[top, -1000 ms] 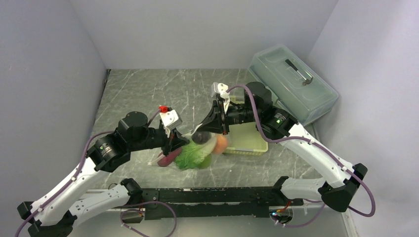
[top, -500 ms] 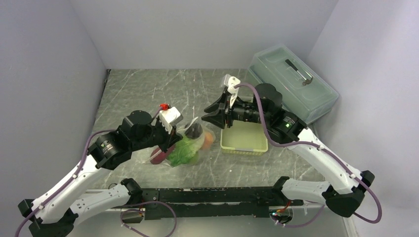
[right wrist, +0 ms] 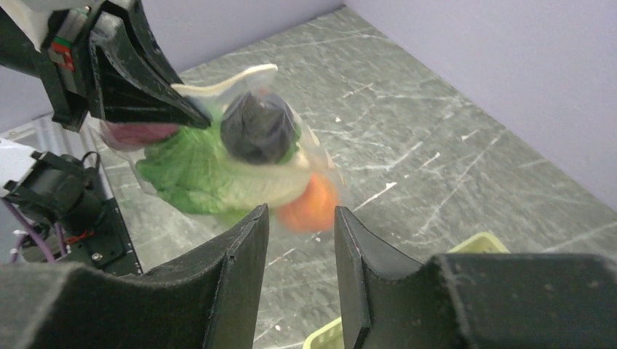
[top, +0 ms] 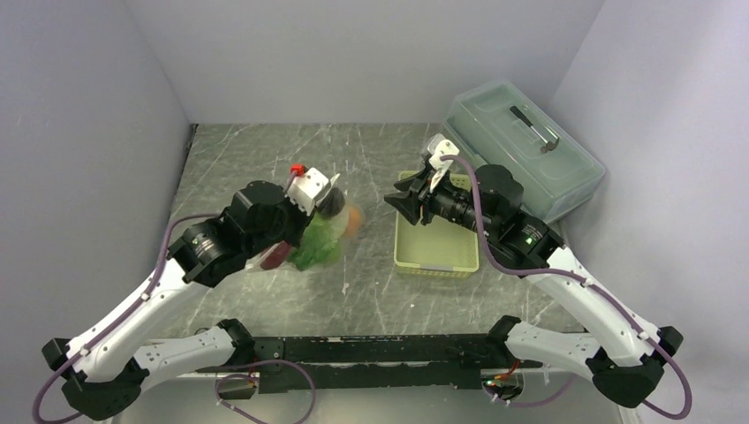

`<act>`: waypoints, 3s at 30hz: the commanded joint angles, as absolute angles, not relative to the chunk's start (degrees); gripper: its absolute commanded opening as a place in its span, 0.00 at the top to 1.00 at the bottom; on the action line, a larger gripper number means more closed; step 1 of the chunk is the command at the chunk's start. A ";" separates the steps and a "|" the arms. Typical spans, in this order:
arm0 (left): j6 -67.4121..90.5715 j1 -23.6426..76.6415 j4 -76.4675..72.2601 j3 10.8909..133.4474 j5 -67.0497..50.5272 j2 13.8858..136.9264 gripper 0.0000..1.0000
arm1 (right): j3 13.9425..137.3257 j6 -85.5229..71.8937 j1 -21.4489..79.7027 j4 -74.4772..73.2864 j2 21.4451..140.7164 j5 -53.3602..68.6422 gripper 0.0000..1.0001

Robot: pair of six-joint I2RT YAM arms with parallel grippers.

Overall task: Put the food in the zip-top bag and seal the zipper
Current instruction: Place the zipper food storage bag at the center of the board.

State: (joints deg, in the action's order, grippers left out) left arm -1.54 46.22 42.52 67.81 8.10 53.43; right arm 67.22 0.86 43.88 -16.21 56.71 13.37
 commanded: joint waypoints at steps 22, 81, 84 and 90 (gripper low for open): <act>-16.99 36.63 21.43 73.92 39.03 79.71 1.00 | 53.24 -4.92 42.47 -10.56 45.87 2.22 0.57; 15.30 47.65 33.48 68.83 9.04 72.23 0.01 | 49.12 -20.62 41.47 -21.21 43.46 -11.63 0.00; 15.45 47.70 35.63 69.16 11.45 69.61 0.00 | 48.57 -23.25 41.44 -22.25 42.64 -15.68 0.00; 14.96 47.62 37.50 67.23 17.71 63.76 0.00 | 50.48 -30.52 41.48 -27.90 44.65 -23.58 0.00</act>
